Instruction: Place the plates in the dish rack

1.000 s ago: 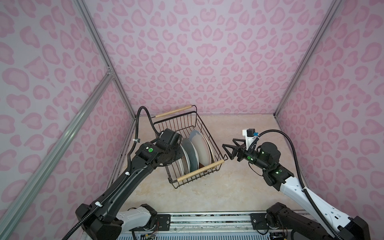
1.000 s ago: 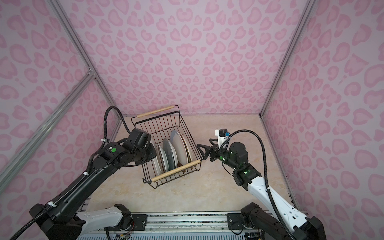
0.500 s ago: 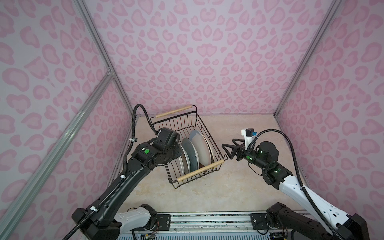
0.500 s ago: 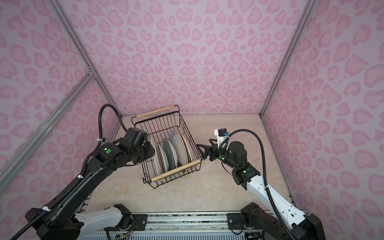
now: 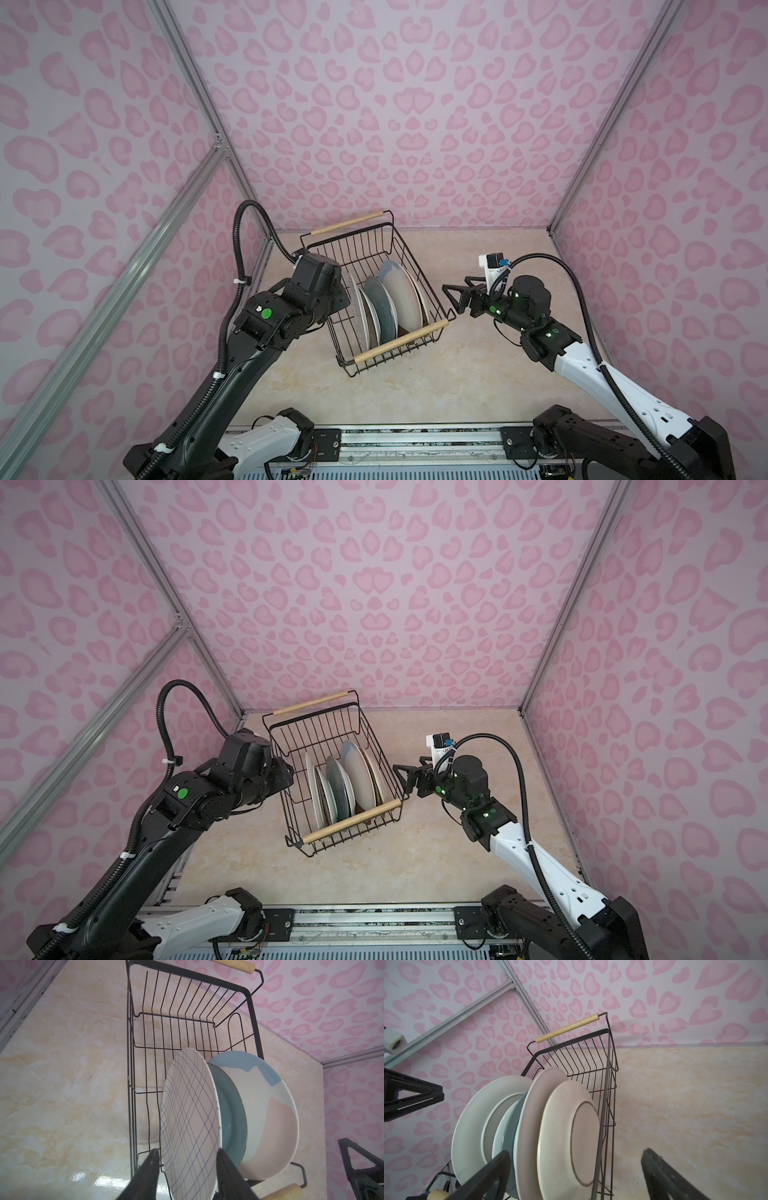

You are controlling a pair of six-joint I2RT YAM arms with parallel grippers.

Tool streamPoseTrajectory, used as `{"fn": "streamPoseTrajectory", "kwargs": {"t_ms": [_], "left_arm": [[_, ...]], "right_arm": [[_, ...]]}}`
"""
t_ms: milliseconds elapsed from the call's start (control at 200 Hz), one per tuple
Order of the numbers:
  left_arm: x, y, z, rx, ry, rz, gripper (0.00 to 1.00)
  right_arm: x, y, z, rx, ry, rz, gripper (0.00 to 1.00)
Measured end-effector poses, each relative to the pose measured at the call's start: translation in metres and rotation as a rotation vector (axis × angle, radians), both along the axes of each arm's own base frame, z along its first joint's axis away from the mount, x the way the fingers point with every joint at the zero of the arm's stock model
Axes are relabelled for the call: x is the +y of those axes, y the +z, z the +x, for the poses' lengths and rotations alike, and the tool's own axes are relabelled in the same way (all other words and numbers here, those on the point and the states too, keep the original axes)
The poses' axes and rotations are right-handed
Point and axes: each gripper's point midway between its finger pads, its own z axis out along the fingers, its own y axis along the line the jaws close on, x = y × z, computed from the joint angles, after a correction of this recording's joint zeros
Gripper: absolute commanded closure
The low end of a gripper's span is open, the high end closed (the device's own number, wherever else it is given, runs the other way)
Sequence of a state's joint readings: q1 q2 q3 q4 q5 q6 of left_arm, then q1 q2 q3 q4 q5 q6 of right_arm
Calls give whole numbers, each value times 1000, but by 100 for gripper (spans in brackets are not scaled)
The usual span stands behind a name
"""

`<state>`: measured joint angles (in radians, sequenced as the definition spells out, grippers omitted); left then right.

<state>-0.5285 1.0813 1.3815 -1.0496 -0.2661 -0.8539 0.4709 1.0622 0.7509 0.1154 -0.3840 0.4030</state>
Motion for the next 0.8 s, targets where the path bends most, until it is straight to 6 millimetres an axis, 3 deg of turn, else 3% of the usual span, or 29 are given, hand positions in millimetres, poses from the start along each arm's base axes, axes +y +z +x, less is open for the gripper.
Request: {"fn": "streamPoseTrajectory", "kwargs": {"t_ms": [145,275,380,585,800], "left_arm": [[23,-26,-1,50,57,5,43],[42,-60,0,128,107,-21,34],[52,-81,4,164,131,-36,33],[58,-114,20,214,138,-50,45],[61,-123,35,192,128,-22,55]], "right_arm": [[5,-8,15,67,-11,-45,5],[10,-29,32,171,-24,-113,7],[12,-46,42,244,-32,-165,10],[25,-67,59,328,-14,-248,15],[41,-85,63,386,29,-317,21]]}}
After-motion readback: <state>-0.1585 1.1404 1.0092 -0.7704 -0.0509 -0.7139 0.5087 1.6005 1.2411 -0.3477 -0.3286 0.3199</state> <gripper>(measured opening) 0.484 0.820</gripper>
